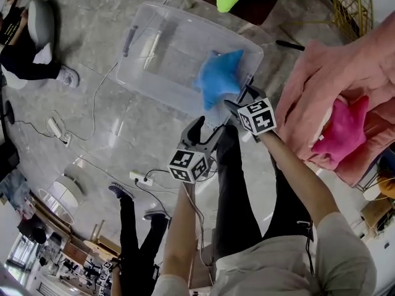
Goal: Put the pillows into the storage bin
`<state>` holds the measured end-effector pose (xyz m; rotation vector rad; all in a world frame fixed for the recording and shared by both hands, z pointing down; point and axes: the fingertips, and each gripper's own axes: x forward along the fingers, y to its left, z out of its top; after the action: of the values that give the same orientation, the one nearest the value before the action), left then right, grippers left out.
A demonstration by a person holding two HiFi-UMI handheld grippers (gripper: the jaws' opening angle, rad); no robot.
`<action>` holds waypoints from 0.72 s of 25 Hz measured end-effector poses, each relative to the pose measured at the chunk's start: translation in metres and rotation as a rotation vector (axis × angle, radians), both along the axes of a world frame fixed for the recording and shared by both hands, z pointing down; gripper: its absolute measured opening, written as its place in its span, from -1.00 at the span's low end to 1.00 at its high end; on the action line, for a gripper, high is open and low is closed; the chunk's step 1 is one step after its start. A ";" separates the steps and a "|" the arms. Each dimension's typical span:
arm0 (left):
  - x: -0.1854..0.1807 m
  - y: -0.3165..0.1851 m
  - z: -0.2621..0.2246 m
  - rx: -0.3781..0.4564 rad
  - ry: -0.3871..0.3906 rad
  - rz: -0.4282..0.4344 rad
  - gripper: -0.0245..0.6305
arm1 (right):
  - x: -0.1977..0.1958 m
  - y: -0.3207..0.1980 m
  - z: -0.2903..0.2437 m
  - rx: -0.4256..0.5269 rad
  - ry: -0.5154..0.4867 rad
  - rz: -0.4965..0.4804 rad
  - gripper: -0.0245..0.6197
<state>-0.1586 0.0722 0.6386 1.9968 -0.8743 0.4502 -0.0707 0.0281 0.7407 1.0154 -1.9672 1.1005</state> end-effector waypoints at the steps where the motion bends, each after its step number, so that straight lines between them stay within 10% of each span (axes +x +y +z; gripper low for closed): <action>1: 0.007 -0.007 -0.007 0.024 -0.012 0.003 0.02 | 0.001 -0.002 -0.024 0.064 -0.013 -0.028 0.31; 8: 0.098 -0.027 -0.082 0.187 -0.015 0.198 0.02 | 0.078 0.005 -0.182 0.388 -0.053 0.008 0.28; 18: 0.323 0.036 -0.135 0.204 0.089 0.464 -0.02 | 0.305 0.092 -0.234 0.415 0.035 0.385 0.28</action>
<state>0.1644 0.1083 0.5038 2.3961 -0.4072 0.5408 0.2347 0.1203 0.5067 1.6764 -2.0701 0.8686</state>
